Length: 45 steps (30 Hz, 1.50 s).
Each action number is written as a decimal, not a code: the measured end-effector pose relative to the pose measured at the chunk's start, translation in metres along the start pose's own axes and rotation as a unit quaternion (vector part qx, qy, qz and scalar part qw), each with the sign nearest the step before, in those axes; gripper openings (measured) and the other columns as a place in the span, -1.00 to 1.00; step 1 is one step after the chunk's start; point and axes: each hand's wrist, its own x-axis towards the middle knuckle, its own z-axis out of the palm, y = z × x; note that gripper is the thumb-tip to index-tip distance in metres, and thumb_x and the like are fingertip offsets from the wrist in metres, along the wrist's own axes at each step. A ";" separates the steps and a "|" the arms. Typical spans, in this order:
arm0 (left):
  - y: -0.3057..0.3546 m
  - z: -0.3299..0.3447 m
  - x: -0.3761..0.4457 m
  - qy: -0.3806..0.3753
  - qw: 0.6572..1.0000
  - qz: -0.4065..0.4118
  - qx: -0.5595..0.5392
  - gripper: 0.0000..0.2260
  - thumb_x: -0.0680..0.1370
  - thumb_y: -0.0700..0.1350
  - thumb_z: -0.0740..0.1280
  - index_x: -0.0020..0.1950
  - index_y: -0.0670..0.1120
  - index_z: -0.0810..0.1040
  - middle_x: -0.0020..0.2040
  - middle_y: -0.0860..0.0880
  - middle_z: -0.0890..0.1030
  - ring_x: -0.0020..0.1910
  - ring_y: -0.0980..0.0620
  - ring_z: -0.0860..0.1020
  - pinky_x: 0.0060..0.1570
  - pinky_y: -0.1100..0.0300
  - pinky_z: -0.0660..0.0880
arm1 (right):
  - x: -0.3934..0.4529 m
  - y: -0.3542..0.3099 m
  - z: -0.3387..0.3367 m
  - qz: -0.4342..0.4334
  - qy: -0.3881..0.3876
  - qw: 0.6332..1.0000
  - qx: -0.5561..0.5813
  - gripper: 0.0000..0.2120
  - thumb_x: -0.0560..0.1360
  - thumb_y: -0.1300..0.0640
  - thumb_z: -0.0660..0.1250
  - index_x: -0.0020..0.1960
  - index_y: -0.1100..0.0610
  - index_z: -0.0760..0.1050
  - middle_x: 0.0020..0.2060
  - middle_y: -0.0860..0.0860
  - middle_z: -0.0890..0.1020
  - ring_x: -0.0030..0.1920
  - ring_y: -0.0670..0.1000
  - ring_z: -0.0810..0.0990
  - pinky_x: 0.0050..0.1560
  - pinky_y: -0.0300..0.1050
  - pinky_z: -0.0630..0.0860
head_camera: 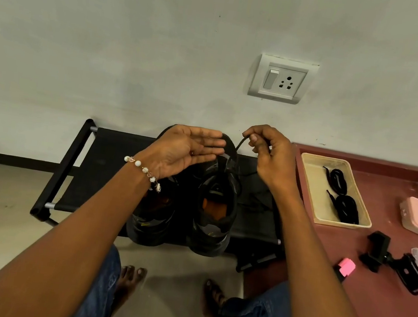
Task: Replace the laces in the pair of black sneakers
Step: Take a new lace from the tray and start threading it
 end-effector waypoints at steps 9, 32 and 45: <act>-0.009 0.018 -0.002 -0.067 0.995 -0.021 0.064 -0.73 0.60 -0.23 0.25 0.29 -0.25 0.50 0.14 -0.21 0.64 0.16 -0.11 0.61 0.22 0.05 0.51 | 0.000 -0.001 0.006 -0.034 -0.029 0.997 -0.064 -0.83 0.56 0.30 0.29 0.01 0.15 0.65 -0.10 0.08 0.64 -0.06 -0.04 0.57 -0.07 -0.37 0.44; -0.012 0.015 0.007 -0.022 0.990 0.095 0.099 -0.70 0.57 -0.44 0.20 0.29 -0.32 0.48 0.09 -0.27 0.63 0.05 -0.07 0.65 0.05 0.16 0.59 | -0.003 -0.020 -0.005 0.000 -0.166 0.986 0.003 -0.91 0.53 0.15 0.39 -0.08 0.16 0.64 -0.31 -0.12 0.63 -0.28 -0.25 0.56 -0.20 -0.27 0.50; 0.000 0.024 -0.004 -0.167 0.967 0.081 -0.177 -0.70 0.48 -0.33 0.23 0.18 -0.27 0.58 0.05 -0.20 0.67 0.04 -0.09 0.66 -0.04 0.15 0.62 | -0.003 -0.005 0.002 0.113 -0.180 0.972 0.102 -0.78 0.63 0.22 0.22 -0.10 0.31 0.56 -0.34 0.12 0.52 -0.32 0.01 0.47 -0.24 -0.06 0.42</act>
